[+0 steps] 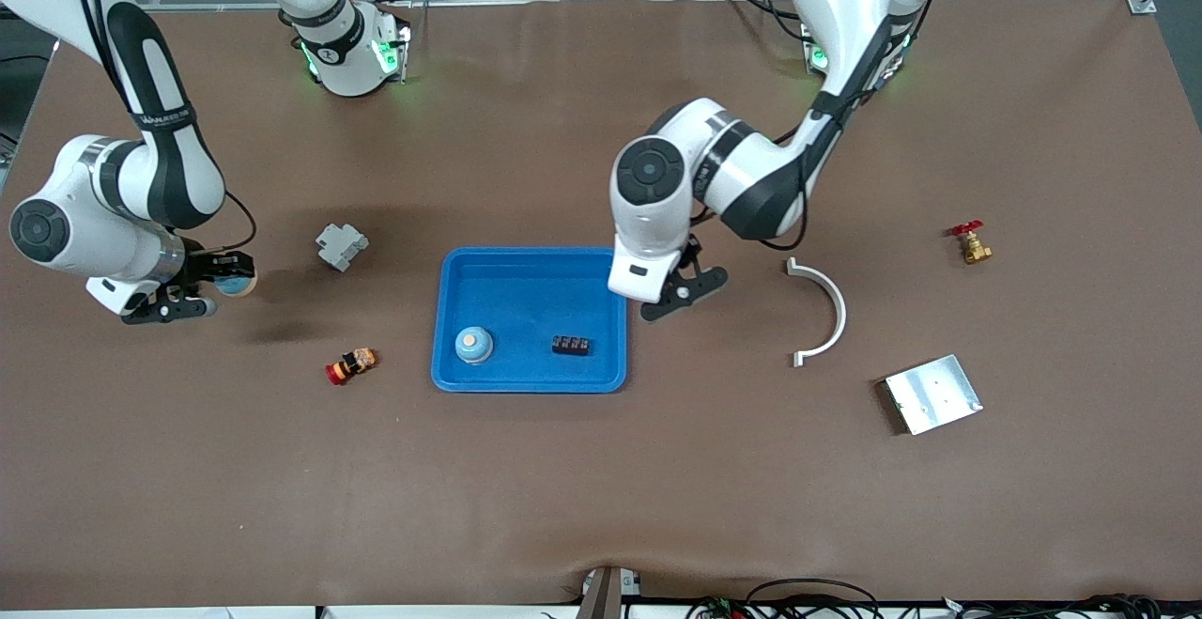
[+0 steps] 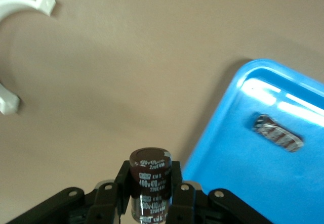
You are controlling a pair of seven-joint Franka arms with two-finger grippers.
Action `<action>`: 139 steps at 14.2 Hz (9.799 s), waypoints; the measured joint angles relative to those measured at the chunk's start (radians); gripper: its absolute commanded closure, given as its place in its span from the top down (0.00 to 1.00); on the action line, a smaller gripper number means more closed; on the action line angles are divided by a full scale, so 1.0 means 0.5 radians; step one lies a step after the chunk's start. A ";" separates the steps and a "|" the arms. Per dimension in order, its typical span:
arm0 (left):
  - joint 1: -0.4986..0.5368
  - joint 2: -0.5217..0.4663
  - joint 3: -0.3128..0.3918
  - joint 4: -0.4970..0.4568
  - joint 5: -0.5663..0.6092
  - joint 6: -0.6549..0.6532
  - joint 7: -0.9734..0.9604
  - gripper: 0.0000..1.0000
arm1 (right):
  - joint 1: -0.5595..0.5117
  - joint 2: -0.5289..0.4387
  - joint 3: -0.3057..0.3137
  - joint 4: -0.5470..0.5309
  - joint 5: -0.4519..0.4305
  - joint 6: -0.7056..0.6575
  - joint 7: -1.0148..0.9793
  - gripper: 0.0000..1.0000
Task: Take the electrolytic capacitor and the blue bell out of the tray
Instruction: 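Carry the bell beside the red button while the left gripper carries the capacitor, then release the bell with the right gripper while the left gripper releases the capacitor, then grasp the second bell with the right gripper while the left gripper returns, then place the bell near the orange button while the left gripper grasps the capacitor, then lift the second capacitor with the left gripper and carry it toward the arc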
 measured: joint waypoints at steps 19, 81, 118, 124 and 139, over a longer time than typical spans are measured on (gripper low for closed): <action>0.735 -0.398 0.005 -1.423 0.002 1.260 1.717 0.00 | 0.379 0.186 -0.123 0.679 0.316 -0.568 0.269 1.00; -0.407 0.813 0.357 0.731 -0.159 0.761 -2.399 1.00 | -0.091 0.436 0.418 0.479 0.130 0.200 0.569 0.00; -0.537 0.800 0.429 0.857 -0.161 0.397 -1.177 0.00 | -0.138 -0.451 0.462 1.251 -0.031 -1.357 0.864 1.00; -0.466 0.668 0.418 0.573 -0.163 0.396 -0.407 0.00 | -0.137 -0.449 0.457 1.256 -0.035 -1.257 0.885 1.00; 0.287 -0.590 0.337 -1.223 -0.165 0.711 1.633 0.00 | -0.133 -0.449 0.427 1.276 -0.034 -1.238 0.903 1.00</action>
